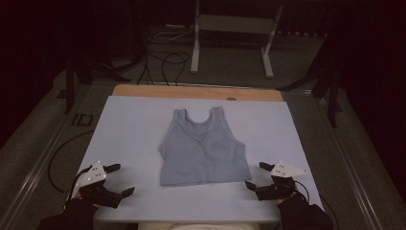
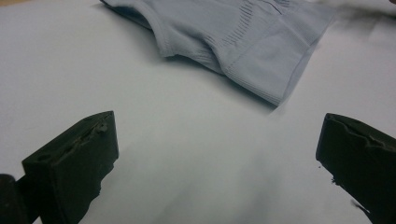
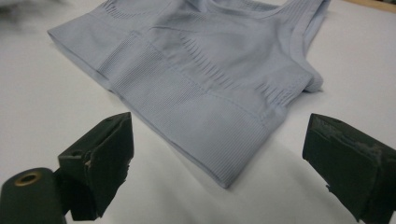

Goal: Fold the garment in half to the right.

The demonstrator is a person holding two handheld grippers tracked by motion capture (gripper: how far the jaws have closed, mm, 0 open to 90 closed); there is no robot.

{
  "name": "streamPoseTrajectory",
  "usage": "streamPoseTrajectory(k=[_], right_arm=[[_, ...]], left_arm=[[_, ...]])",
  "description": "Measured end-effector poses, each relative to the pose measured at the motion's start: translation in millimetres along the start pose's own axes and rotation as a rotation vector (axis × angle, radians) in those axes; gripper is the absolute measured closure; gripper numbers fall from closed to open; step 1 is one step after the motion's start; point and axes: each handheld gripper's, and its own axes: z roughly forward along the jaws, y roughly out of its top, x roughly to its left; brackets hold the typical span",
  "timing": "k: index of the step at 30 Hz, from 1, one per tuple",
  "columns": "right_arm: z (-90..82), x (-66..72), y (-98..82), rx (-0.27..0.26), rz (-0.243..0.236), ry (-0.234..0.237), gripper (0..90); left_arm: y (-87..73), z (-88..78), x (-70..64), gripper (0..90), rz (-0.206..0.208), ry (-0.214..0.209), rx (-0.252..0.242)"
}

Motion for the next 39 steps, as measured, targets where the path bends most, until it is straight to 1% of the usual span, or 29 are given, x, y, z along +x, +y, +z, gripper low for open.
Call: streamPoseTrajectory(k=[1, 4, 7, 10, 13, 16, 19, 21, 22, 23, 24, 25, 26, 28, 29, 30, 31, 32, 33, 34, 35, 36, 37, 38, 39], right_arm=[[0.0, 0.0, 0.0, 0.000, 0.000, 0.000, 9.0], [-1.7, 0.5, 0.5, -0.007, -0.008, -0.006, 9.1], [-2.4, 0.8, 0.9, -0.004, -0.008, -0.001, 9.0], [-2.9, 1.5, 1.3, -0.007, -0.004, 0.012, 9.0], [-4.3, 2.0, 2.4, -0.016, -0.001, 0.010, 9.0], [-6.8, 5.1, 5.9, -0.023, -0.003, 0.013, 9.1], [-7.6, 6.2, 7.7, -0.025, -0.004, 0.011, 9.1], [-8.6, 7.3, 10.4, -0.030, 0.002, 0.022, 9.1], [-9.2, 8.5, 12.0, -0.031, -0.001, 0.022, 9.1], [-9.7, 9.9, 13.7, -0.034, -0.008, 0.023, 9.1], [-10.0, 11.2, 16.2, -0.037, -0.007, 0.029, 9.0], [-12.0, 13.7, 22.5, -0.055, -0.006, 0.040, 9.1], [-12.0, 13.7, 22.5, -0.055, -0.006, 0.040, 9.1], [-14.9, 15.4, 30.4, -0.070, -0.014, 0.039, 9.1], [-17.3, 15.1, 38.9, -0.085, -0.030, 0.037, 9.1], [-17.3, 15.1, 38.9, -0.085, -0.030, 0.037, 9.1], [-17.9, 14.8, 43.6, -0.086, -0.036, 0.035, 9.1], [-18.6, 13.4, 53.4, -0.097, -0.045, 0.032, 9.1], [-18.6, 13.4, 53.4, -0.097, -0.045, 0.032, 9.1], [-18.5, 12.4, 58.4, -0.102, -0.051, 0.034, 9.1], [-17.1, 10.8, 69.1, -0.111, -0.067, 0.037, 9.1], [-17.1, 10.8, 69.1, -0.111, -0.067, 0.037, 9.1], [-16.0, 10.8, 75.2, -0.108, -0.071, 0.035, 9.1], [-14.4, 9.5, 87.3, -0.119, -0.093, 0.036, 9.1], [-14.4, 9.5, 87.3, -0.119, -0.093, 0.036, 9.1]], left_arm=[[0.2, 0.0, -0.4, 0.0, 0.006, 0.003, -0.003], [1.1, 0.4, -1.2, 0.0, 0.006, 0.000, -0.002], [1.4, 0.9, -1.5, 0.0, 0.006, -0.003, 0.010], [2.3, 0.5, -1.9, 0.0, 0.005, -0.006, 0.006], [2.9, 0.8, -3.4, 0.0, 0.009, -0.010, 0.005], [3.8, 1.4, -4.5, 0.0, 0.009, -0.019, 0.012], [6.1, 0.3, -6.2, 0.0, 0.005, -0.027, 0.005], [8.1, -0.2, -7.8, 0.0, 0.009, -0.028, 0.005], [9.4, -0.6, -9.0, 0.0, 0.017, -0.028, 0.007], [10.9, -0.3, -10.2, 0.0, 0.015, -0.029, 0.007], [13.1, -0.3, -11.6, 0.0, 0.022, -0.032, 0.006], [14.5, -0.2, -12.4, 0.0, 0.022, -0.036, 0.007], [16.6, 0.2, -13.7, 0.0, 0.021, -0.043, 0.005], [21.9, 0.4, -16.5, 0.0, 0.030, -0.051, 0.005], [24.9, 0.3, -17.7, 0.0, 0.034, -0.058, 0.003], [28.0, 0.2, -18.9, 0.0, 0.035, -0.067, 0.000], [31.2, 0.3, -20.2, 0.0, 0.037, -0.074, -0.002], [34.5, 0.1, -21.5, 0.0, 0.046, -0.077, -0.003], [37.9, 0.0, -22.7, 0.0, 0.053, -0.078, 0.002], [41.3, -0.4, -23.6, 0.0, 0.064, -0.080, 0.005], [44.8, -0.7, -24.6, 0.0, 0.073, -0.081, 0.007], [48.3, -1.3, -25.3, 0.0, 0.080, -0.084, 0.007], [51.8, -1.9, -25.6, 0.0, 0.085, -0.089, 0.006], [55.2, -2.7, -26.0, 0.0, 0.091, -0.088, 0.004], [58.5, -3.4, -26.4, 0.0, 0.096, -0.088, 0.001]])
